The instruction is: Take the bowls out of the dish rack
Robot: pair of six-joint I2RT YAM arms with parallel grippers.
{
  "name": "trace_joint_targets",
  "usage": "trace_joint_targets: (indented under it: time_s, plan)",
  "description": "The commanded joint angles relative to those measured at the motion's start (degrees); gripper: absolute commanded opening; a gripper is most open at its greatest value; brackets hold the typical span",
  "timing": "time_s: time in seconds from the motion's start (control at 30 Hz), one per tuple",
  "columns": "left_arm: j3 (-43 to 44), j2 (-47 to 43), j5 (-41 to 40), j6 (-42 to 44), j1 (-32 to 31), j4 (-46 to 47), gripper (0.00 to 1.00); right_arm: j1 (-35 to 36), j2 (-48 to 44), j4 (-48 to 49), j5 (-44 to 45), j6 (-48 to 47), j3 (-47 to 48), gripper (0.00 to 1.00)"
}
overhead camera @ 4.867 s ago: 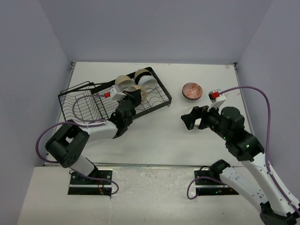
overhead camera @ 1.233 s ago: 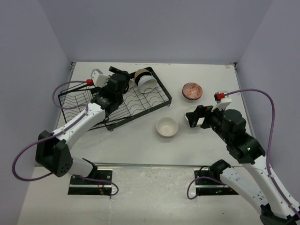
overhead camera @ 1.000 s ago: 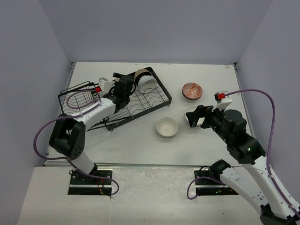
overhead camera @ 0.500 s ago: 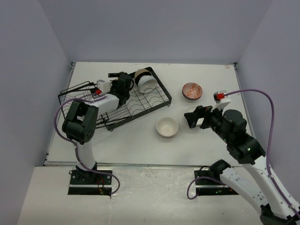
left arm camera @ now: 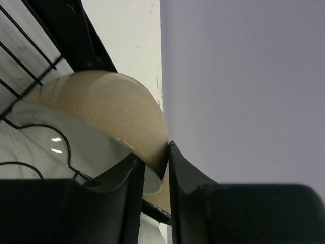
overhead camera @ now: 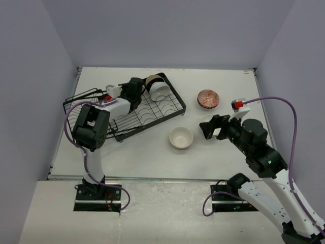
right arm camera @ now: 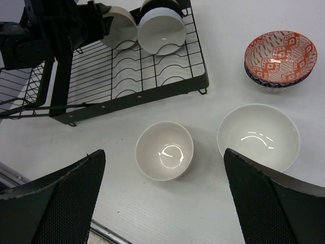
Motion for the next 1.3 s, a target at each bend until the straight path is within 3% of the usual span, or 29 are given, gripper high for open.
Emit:
trace_joint_targets:
  time_s: [0.0,0.17,0.43,0.6,0.73,1.03,1.27]
  plan:
    - [2.49,0.79,-1.63,-2.31,0.23,-1.53,0.22,0.2,-0.55,1.94,-0.06,-0.08,-0.03,0.99]
    - [2.58,1.4,-0.57,-3.2,0.14,-2.23,0.0,0.28,-0.99,2.02,-0.32,-0.25,-0.12,0.99]
    - [0.38,0.0,-1.18,-2.93,0.14,-2.5,0.0,0.28,-2.04,2.38,-1.03,-0.25,-0.38,0.99]
    - [3.1,-0.71,-2.77,2.86,0.14,-7.07,0.0,0.2,-2.31,2.47,-1.11,-0.25,-0.47,0.99]
    - [4.68,-2.02,-4.35,12.24,-0.04,-6.54,0.0,0.28,-2.66,2.55,-1.11,-0.25,-0.56,0.99]
    - [-4.44,-6.06,-2.95,32.02,-0.21,16.01,0.0,0.28,-2.84,2.64,-1.38,-0.25,-0.65,0.99]
    - [-4.9,-5.54,1.09,43.11,-0.21,26.23,0.0,0.28,-2.84,2.73,-1.46,-0.34,-0.65,0.99]
